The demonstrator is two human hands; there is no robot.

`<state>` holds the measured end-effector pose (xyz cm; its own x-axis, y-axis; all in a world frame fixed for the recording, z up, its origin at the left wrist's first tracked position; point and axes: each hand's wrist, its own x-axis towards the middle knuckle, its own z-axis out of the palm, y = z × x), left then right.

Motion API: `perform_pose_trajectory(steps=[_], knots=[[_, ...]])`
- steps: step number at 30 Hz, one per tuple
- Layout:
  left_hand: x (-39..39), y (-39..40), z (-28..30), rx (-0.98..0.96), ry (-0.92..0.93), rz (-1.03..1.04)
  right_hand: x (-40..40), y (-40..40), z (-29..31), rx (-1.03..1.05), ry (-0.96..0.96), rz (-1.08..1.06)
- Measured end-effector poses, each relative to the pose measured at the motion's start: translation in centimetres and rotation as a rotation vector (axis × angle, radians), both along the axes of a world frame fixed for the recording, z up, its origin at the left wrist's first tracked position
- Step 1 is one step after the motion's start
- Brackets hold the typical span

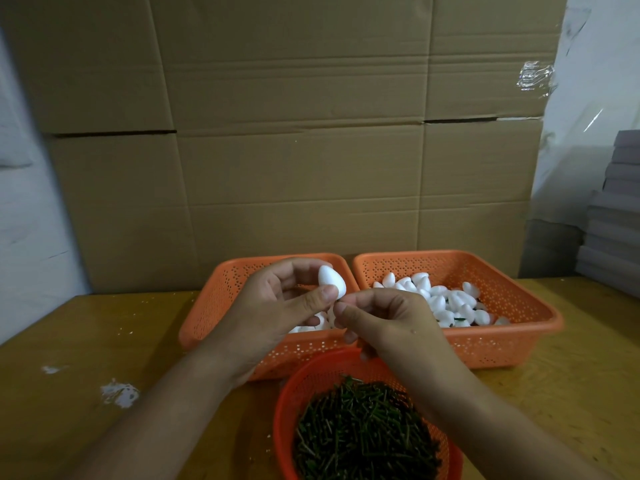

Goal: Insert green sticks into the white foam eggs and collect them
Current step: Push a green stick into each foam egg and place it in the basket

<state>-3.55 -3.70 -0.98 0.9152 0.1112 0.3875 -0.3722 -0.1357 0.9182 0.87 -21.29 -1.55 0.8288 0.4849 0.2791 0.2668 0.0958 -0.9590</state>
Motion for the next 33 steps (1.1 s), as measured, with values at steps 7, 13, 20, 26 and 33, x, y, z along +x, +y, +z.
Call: perform_pose_trajectory(steps=[7,13,20,26,33], knots=[[-0.1,0.1,0.1,0.044,0.002,-0.023,0.0,0.1,-0.2,-0.015,-0.027,0.021],[0.0,0.3,-0.1,0.049,0.018,-0.057,0.0,-0.1,-0.1,-0.023,0.022,0.074],[0.0,0.3,-0.2,0.064,0.007,-0.039,0.0,-0.1,-0.1,-0.032,0.000,0.055],[0.3,1.2,0.4,0.096,-0.043,0.175,2.2,-1.6,1.1,-0.054,-0.121,-0.163],[1.8,5.4,-1.4,0.598,0.107,0.532,6.8,-5.1,0.8,-0.473,-0.498,-0.648]])
